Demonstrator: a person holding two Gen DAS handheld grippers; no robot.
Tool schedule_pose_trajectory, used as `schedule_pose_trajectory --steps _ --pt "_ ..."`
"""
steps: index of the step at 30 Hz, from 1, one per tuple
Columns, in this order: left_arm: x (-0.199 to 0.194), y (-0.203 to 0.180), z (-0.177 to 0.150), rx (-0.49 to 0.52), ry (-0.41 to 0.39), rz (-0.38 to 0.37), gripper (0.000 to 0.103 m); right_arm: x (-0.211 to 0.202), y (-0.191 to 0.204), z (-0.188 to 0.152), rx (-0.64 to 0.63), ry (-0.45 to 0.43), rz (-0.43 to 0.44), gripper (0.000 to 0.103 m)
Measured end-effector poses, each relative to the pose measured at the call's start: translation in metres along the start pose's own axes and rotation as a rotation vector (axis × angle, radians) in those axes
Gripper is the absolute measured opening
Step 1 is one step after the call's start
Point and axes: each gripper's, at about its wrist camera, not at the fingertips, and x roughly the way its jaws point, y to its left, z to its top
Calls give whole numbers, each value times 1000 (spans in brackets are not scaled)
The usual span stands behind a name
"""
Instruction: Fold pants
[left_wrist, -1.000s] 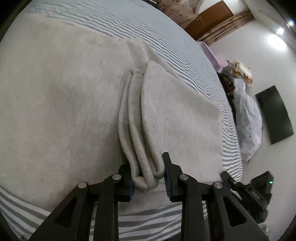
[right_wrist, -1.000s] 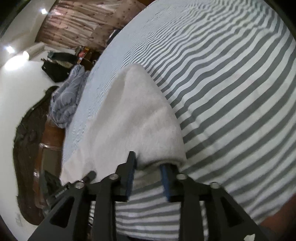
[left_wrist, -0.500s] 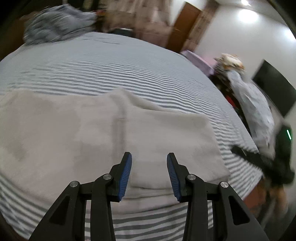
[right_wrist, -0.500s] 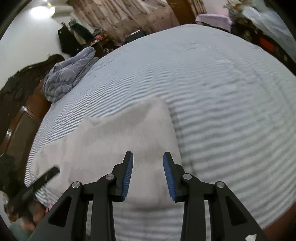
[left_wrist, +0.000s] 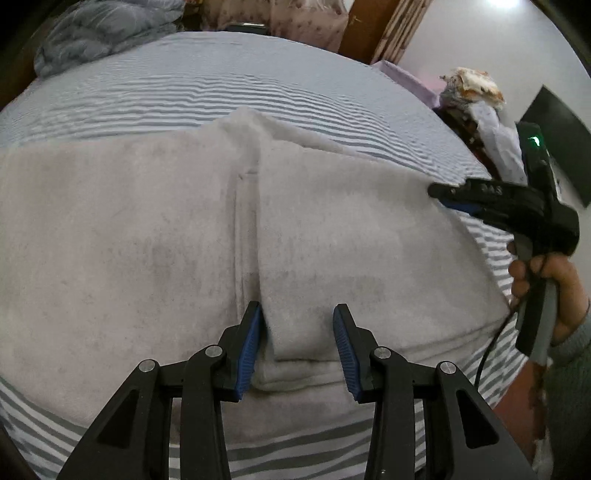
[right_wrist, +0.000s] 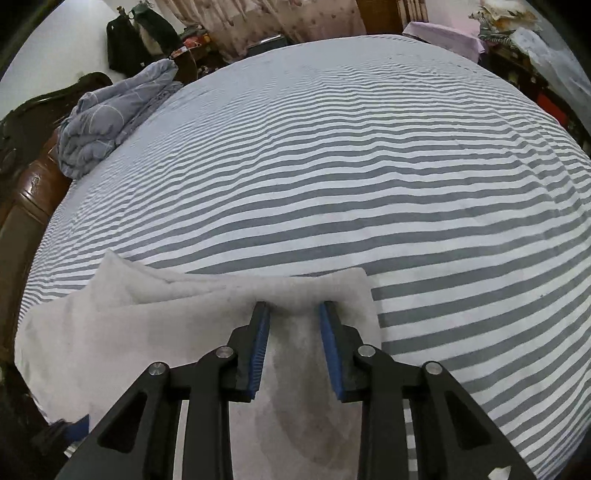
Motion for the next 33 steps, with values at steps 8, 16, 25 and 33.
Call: schedule_pose_trajectory --steps 8,16,25,33 --pt "2 -7 -3 22 -8 28 41 -40 -4 -54 -47 69 23 27" --pt "4 -14 -2 18 -14 27 41 -76 -12 -120 -71 93 11 27" --pt "-2 -5 0 -21 -1 -2 41 -62 -8 -118 -72 93 -28 27" --pt "-82 53 5 -193 -119 -99 56 -65 -4 -108 -5 118 12 51"
